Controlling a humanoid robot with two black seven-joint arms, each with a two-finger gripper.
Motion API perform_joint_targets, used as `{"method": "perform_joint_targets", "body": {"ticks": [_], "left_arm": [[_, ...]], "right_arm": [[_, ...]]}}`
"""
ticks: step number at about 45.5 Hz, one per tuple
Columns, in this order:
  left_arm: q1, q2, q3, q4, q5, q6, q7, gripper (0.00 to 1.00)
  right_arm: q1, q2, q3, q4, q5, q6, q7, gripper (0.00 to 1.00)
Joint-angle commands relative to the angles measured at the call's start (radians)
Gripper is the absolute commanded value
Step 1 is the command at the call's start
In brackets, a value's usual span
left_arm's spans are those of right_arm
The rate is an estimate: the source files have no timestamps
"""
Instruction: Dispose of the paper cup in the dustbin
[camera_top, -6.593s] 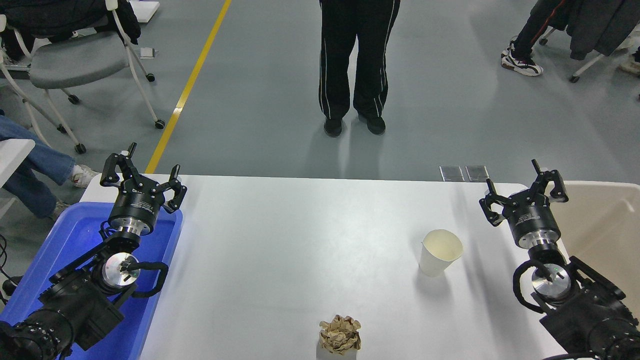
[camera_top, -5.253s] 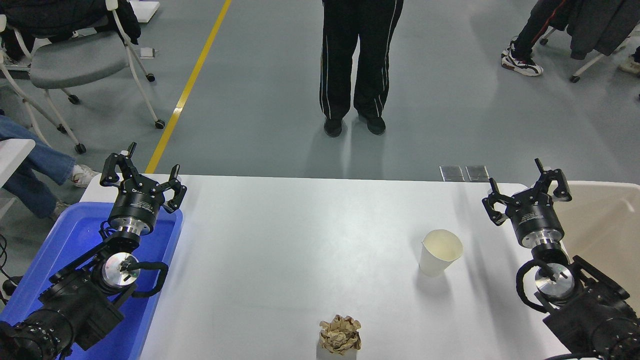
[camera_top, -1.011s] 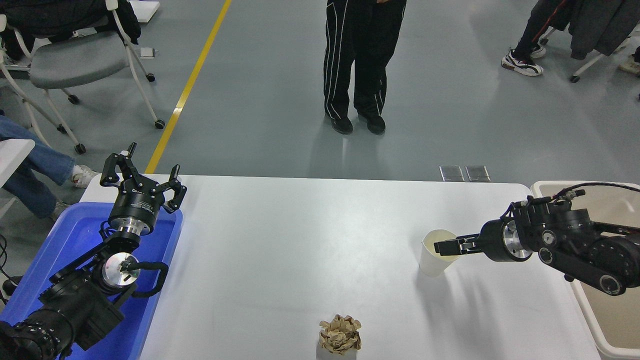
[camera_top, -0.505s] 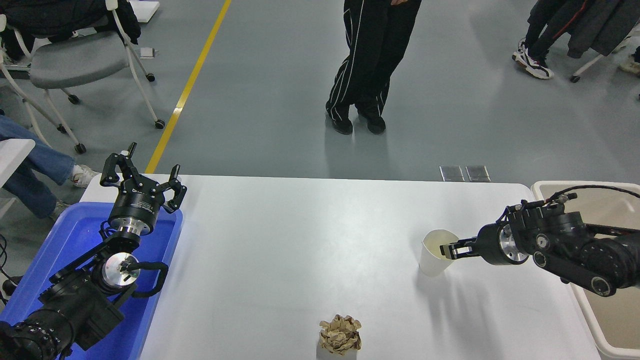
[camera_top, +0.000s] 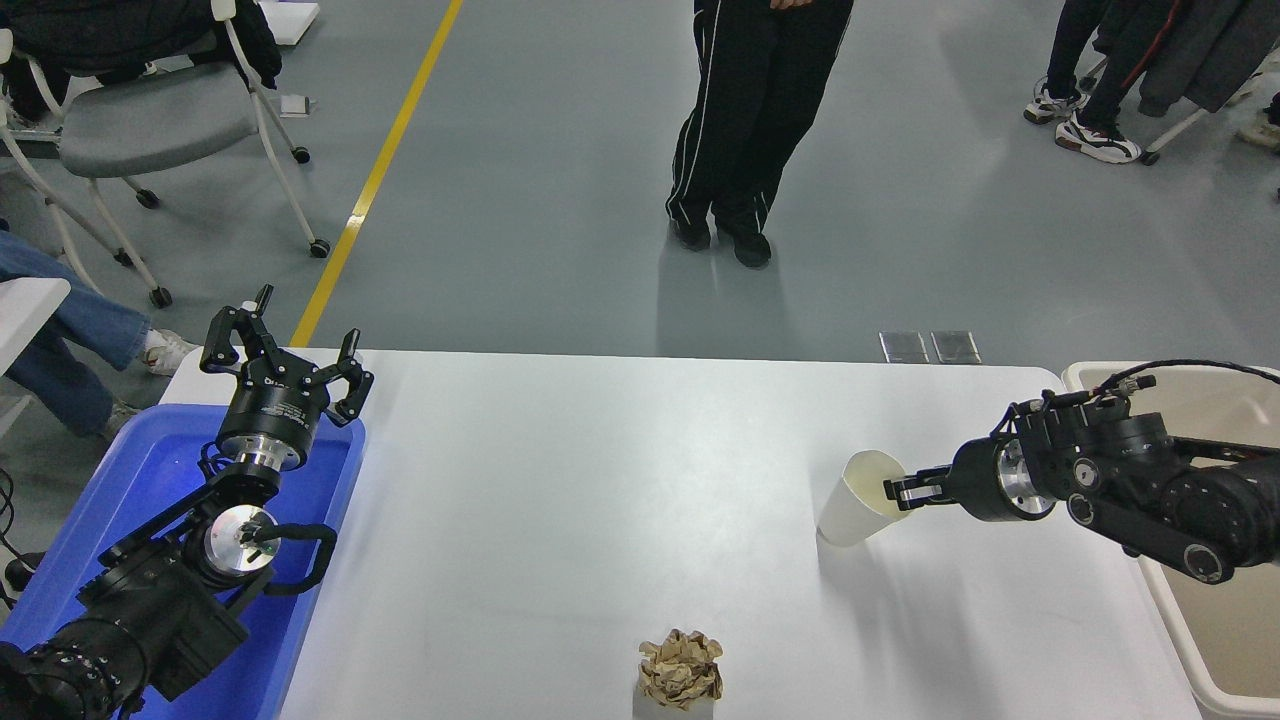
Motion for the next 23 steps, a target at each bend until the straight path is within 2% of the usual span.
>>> {"method": "perform_joint_targets", "body": {"ticks": [1,23], "left_arm": [[0.000,0.000,0.000,0.000,0.000,0.000,0.000,1.00],[0.000,0.000,0.000,0.000,0.000,0.000,0.000,1.00]], "right_arm": [[0.083,-0.086,-0.001,0.094,0.002,0.069,0.013,0.00],[0.339,-0.295,0.002,0.300,0.004,0.211,0.008,0.00]]}}
